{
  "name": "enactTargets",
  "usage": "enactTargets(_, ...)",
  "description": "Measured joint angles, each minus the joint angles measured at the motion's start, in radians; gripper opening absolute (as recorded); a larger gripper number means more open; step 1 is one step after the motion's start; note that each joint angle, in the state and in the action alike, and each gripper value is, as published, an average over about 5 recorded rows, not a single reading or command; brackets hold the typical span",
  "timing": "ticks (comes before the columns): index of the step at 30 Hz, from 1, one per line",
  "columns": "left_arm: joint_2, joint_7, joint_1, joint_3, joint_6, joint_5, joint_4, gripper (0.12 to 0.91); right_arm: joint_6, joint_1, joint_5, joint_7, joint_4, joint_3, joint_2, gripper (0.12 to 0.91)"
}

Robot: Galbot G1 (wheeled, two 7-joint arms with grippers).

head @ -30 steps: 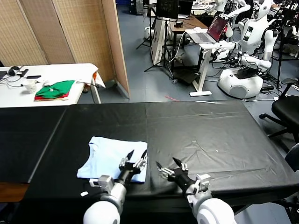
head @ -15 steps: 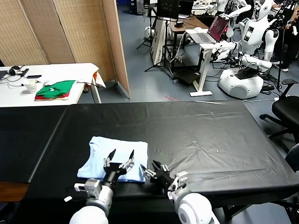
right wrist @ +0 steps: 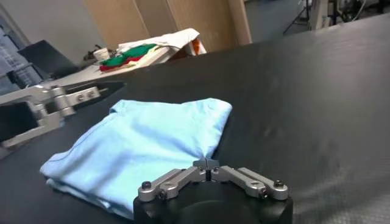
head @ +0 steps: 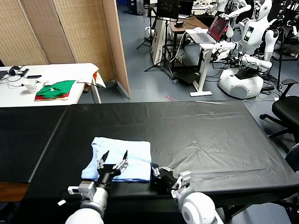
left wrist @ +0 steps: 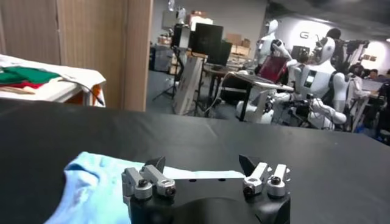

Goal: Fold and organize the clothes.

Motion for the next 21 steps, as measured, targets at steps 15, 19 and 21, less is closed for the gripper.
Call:
enactTargets(15,0.049,-0.034,-0.004,-0.022,-0.096,-0.072,0.031,0.907,-0.101,-0.075,0.025,0.002,0.134,0.162,-0.062,0.335)
enactTargets(19,0.084,-0.054,0.012,-0.038,-0.097,-0.094,0.02,0.907,-0.05,-0.112,-0.007,0.012,0.18,0.189,-0.076,0.581)
enactTargets(21,0.103,-0.071,0.025,-0.046,-0.089,-0.106,0.008,0.907,0.003,-0.141,-0.04,0.021,0.203,0.203,-0.082,0.713)
